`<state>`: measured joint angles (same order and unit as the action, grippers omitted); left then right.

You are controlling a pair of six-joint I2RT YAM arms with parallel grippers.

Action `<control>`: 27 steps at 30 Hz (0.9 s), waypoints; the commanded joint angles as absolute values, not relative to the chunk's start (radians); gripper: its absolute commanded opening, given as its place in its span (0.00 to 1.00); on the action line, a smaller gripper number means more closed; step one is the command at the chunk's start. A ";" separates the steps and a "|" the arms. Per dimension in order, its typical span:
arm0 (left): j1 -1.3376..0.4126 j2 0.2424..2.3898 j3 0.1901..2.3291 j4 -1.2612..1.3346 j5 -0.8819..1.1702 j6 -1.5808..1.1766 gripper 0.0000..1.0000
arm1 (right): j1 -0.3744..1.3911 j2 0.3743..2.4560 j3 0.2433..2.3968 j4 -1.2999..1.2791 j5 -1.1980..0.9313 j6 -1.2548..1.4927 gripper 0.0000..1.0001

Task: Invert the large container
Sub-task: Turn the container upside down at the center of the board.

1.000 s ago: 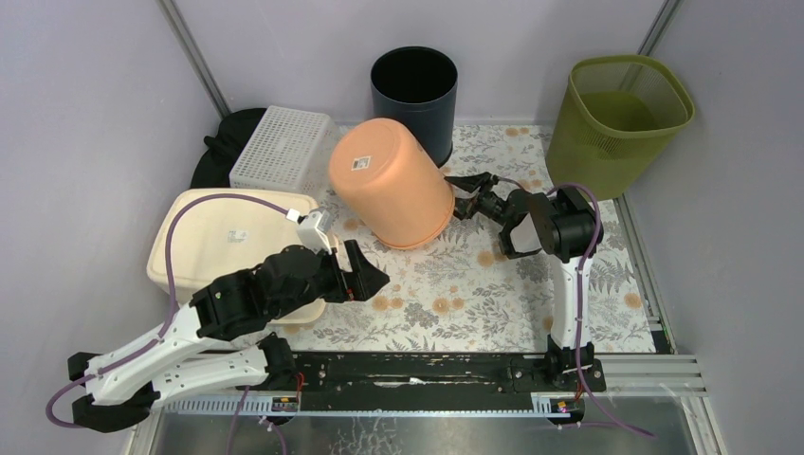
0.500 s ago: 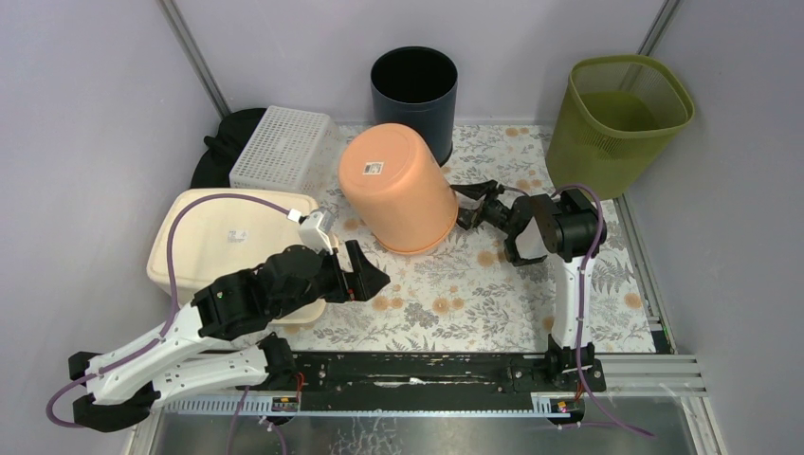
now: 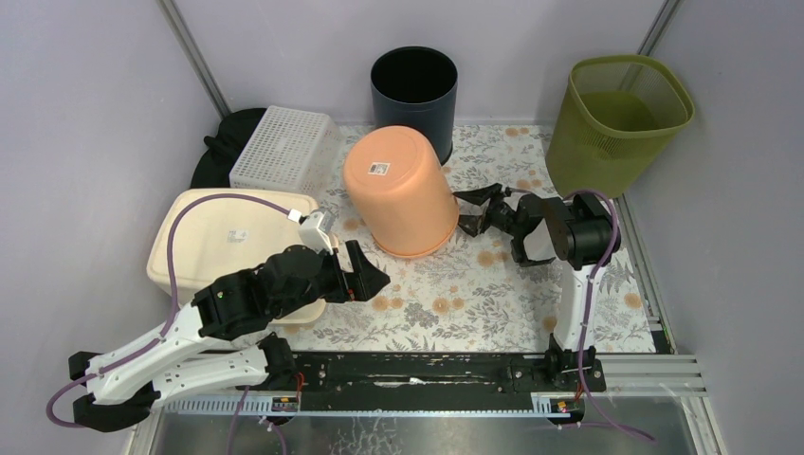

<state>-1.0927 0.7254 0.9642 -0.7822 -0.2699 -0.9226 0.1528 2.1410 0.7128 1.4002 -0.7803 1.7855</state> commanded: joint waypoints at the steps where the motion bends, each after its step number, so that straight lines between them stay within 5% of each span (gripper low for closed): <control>1: -1.094 0.723 0.950 -0.765 -0.266 -0.926 1.00 | 0.129 2.095 0.674 1.373 -0.813 1.716 0.74; 17: -1.095 0.731 0.951 -0.759 -0.262 -0.926 1.00 | 0.069 1.984 0.597 1.086 -0.838 1.456 0.75; 27: -1.094 0.748 0.957 -0.753 -0.253 -0.928 1.00 | 0.062 1.752 0.741 0.336 -0.730 0.934 0.78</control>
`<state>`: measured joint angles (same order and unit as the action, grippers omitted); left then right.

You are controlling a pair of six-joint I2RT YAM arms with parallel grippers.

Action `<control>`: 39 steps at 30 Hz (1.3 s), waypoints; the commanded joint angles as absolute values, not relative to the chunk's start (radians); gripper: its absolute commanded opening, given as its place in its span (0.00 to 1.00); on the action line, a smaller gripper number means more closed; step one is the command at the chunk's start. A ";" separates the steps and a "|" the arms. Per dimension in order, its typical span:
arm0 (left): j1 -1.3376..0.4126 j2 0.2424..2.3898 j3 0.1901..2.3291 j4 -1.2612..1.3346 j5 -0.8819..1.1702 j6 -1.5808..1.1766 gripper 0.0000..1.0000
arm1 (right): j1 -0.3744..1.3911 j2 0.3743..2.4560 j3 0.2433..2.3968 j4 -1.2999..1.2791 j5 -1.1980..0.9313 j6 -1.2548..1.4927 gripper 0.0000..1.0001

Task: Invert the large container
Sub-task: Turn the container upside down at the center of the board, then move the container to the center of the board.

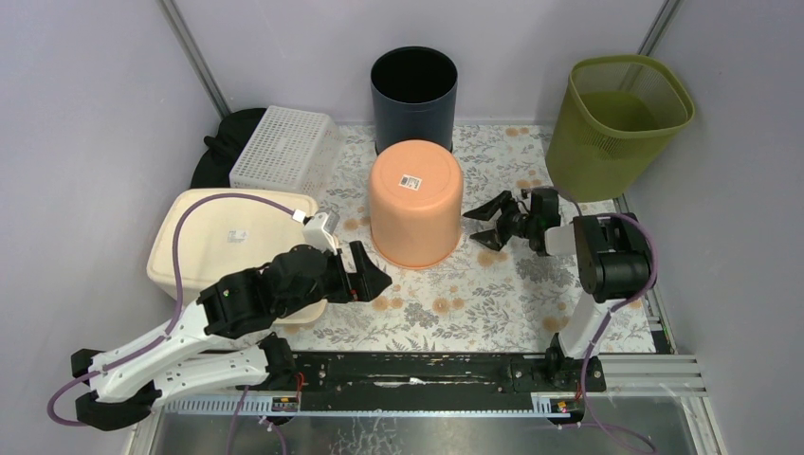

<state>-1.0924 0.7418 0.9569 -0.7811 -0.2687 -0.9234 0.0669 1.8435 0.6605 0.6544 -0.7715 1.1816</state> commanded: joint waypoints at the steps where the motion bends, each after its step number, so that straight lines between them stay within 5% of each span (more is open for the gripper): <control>1: -1.094 0.749 0.956 -0.752 -0.252 -0.929 1.00 | 0.062 1.738 0.752 0.289 -0.722 0.902 0.78; 20: -1.094 0.764 0.932 -0.712 -0.246 -0.938 1.00 | 0.100 1.302 0.755 -0.302 -0.557 0.458 0.99; 39: -1.095 0.665 1.050 -0.767 -0.310 -0.974 1.00 | 0.743 1.156 0.803 -0.401 -0.187 0.339 0.99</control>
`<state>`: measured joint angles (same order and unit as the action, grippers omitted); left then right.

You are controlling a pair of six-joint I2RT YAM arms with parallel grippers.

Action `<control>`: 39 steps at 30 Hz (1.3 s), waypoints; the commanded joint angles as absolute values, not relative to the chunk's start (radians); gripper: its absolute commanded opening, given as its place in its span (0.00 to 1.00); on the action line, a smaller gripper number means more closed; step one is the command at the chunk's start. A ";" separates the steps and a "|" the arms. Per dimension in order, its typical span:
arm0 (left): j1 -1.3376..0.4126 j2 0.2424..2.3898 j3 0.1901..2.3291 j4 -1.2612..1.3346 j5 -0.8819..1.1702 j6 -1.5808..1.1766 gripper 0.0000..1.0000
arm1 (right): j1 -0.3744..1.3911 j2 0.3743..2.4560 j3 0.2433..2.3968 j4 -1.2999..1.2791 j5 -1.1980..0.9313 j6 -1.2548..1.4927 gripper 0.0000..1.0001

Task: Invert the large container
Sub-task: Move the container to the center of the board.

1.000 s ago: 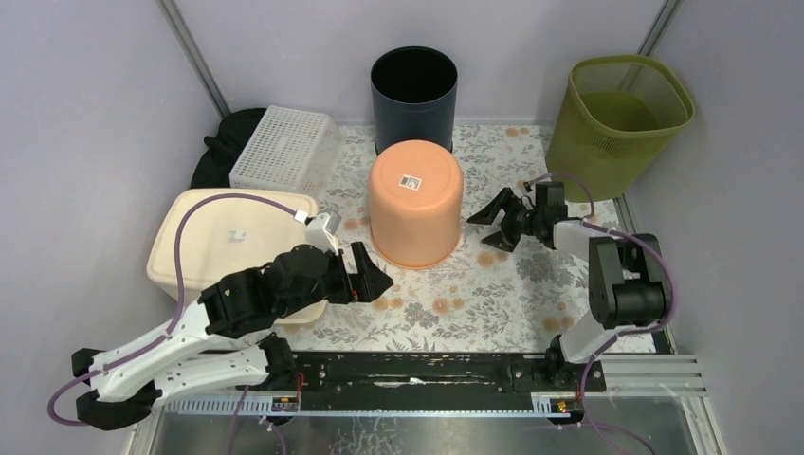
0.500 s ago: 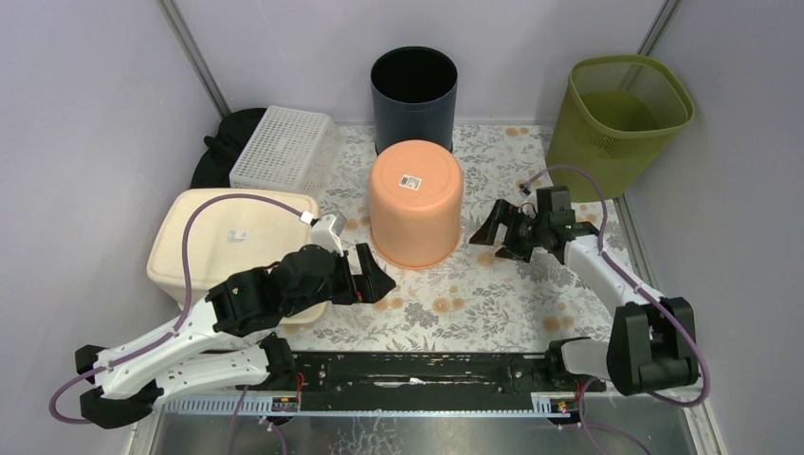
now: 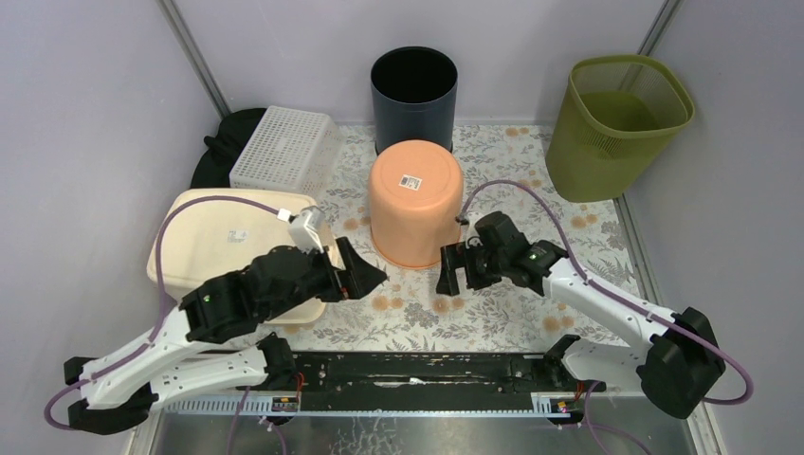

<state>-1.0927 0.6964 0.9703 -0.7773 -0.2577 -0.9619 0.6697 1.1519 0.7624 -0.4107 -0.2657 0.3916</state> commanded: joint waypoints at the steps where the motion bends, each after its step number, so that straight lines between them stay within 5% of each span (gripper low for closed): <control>1: -1.095 0.665 1.065 -0.773 -0.313 -0.971 1.00 | 0.770 1.172 0.815 -0.390 -0.178 0.334 1.00; 10: -1.094 0.621 1.080 -0.777 -0.328 -0.984 1.00 | 0.959 1.421 0.982 -0.340 -0.125 0.300 0.99; 25: -1.095 0.557 1.067 -0.728 -0.336 -0.957 1.00 | 1.005 1.762 1.361 -0.347 -0.120 0.232 1.00; 39: -1.094 0.548 1.075 -0.745 -0.338 -0.956 1.00 | 1.139 1.902 1.527 -0.381 -0.138 0.099 1.00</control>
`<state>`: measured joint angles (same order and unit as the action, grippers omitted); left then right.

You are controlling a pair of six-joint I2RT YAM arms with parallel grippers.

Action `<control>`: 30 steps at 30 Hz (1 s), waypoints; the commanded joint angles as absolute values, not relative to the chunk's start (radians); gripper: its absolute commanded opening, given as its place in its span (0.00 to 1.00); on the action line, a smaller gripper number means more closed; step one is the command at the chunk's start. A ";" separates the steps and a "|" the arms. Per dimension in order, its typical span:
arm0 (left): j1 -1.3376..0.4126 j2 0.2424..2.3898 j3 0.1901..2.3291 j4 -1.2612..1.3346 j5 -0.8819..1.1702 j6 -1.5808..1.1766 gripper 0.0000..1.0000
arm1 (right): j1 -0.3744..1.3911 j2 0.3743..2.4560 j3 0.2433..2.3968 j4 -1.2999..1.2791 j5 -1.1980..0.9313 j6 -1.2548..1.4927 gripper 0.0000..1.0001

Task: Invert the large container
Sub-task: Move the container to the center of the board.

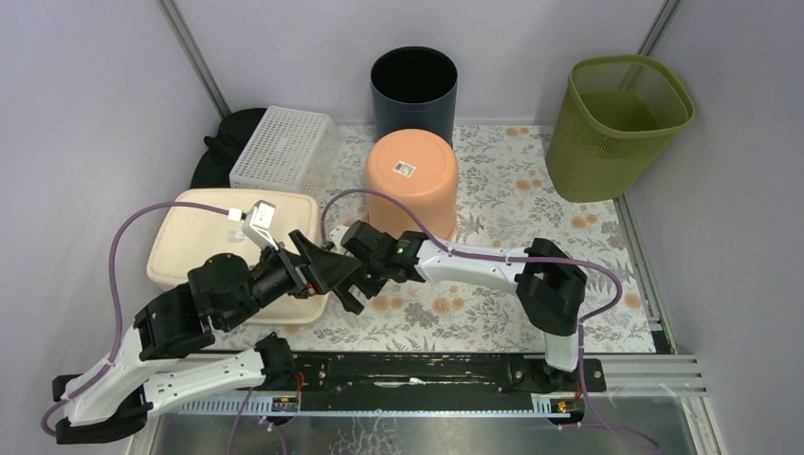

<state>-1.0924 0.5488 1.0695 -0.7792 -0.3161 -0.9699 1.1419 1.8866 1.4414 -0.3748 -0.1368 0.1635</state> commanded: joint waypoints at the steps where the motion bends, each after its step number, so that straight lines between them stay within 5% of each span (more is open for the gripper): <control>1: -1.094 0.551 1.076 -0.744 -0.339 -0.955 1.00 | 1.139 1.912 1.537 -0.380 -0.129 0.087 0.99; 19: -1.095 0.552 1.049 -0.738 -0.326 -0.963 1.00 | 0.956 2.138 1.870 -0.455 -0.004 0.110 0.99; 30: -1.094 0.552 1.039 -0.738 -0.322 -0.968 1.00 | 0.815 2.065 1.737 -0.451 0.044 0.195 0.99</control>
